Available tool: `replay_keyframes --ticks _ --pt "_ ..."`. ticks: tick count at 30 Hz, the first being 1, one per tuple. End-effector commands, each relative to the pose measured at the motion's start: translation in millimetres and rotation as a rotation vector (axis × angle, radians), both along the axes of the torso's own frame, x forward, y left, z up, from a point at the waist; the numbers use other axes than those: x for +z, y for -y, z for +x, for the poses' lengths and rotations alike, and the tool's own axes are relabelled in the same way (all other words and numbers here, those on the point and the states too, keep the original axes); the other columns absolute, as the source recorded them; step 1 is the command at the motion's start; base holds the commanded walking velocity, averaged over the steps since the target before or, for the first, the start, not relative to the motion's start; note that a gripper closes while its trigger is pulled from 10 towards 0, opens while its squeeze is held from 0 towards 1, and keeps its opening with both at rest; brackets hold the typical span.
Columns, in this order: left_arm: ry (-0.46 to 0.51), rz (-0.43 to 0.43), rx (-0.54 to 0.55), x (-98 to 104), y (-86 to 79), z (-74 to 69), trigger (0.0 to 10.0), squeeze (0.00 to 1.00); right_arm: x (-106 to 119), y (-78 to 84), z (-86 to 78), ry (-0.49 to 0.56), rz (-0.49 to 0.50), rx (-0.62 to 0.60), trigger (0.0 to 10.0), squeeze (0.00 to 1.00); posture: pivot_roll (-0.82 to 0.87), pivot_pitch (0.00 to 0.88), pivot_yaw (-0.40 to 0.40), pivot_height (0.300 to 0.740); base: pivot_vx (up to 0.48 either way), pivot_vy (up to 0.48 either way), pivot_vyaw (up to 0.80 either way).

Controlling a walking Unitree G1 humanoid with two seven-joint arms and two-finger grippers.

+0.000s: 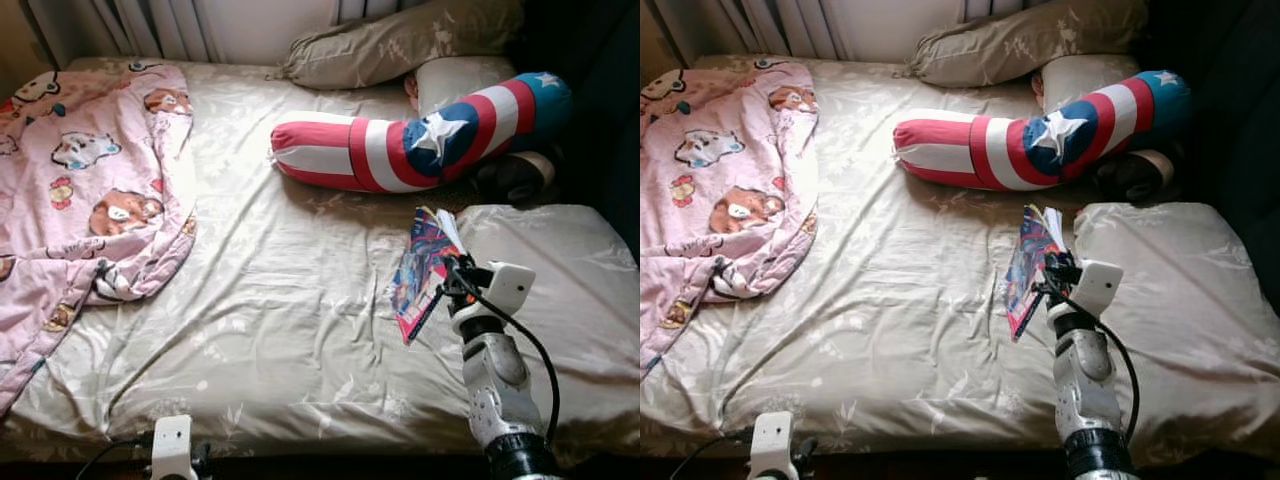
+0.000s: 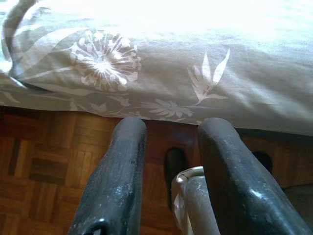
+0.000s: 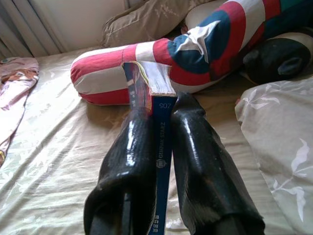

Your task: Clean up the room

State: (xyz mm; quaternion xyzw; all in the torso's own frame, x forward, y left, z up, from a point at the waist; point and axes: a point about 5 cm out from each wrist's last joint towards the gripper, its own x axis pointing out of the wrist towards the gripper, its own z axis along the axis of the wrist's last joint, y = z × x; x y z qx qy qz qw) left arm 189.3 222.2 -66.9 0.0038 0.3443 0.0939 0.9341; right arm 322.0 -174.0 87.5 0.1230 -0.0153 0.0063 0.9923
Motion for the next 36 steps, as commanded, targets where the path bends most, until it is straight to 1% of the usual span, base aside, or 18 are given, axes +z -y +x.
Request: replay_keyframes --ticks 1,3,11,21,24,33,36 --pt "-0.03 -0.003 0.005 -5.1 0.7 -8.9 10.0 0.0 7.9 3.3 2.2 0.043 -0.011 -0.011 10.0 0.0 0.07 0.152 -0.069 0.74 0.0 -0.244 0.0" --pt "-0.031 -0.003 0.005 -5.1 0.7 -9.0 10.0 0.0 7.8 3.3 2.2 0.042 -0.011 -0.01 10.0 0.0 0.07 0.152 -0.069 0.74 0.0 -0.24 0.0" --pt "-0.032 -0.006 0.015 -5.0 -0.8 -9.1 10.0 0.0 7.5 2.0 2.4 0.04 -0.014 -0.003 10.0 0.0 0.07 0.156 -0.07 0.74 0.0 0.0 0.0" --pt "-0.037 -0.003 0.012 -5.6 -1.2 -10.4 10.0 0.0 5.5 -6.9 1.5 0.038 -0.032 0.057 10.0 0.0 0.07 0.156 -0.07 0.74 0.0 0.0 0.0" --pt "-0.035 -0.002 0.005 -5.6 0.3 -10.1 10.0 0.0 2.9 -10.4 1.0 0.022 -0.029 0.069 10.0 0.0 0.06 0.155 -0.069 0.74 0.0 0.0 0.0" --pt "-0.035 -0.008 0.009 -5.3 0.2 -9.0 10.0 0.0 -1.7 -14.5 -0.7 0.001 -0.025 0.073 10.0 0.0 0.06 0.158 -0.063 0.74 0.0 -0.027 -0.72" --pt "-0.037 -0.006 0.007 -5.3 -0.5 -9.2 10.0 0.0 -0.9 -16.5 -1.1 0.012 -0.033 0.083 10.0 0.0 0.06 0.158 -0.062 0.74 0.0 0.0 0.0"
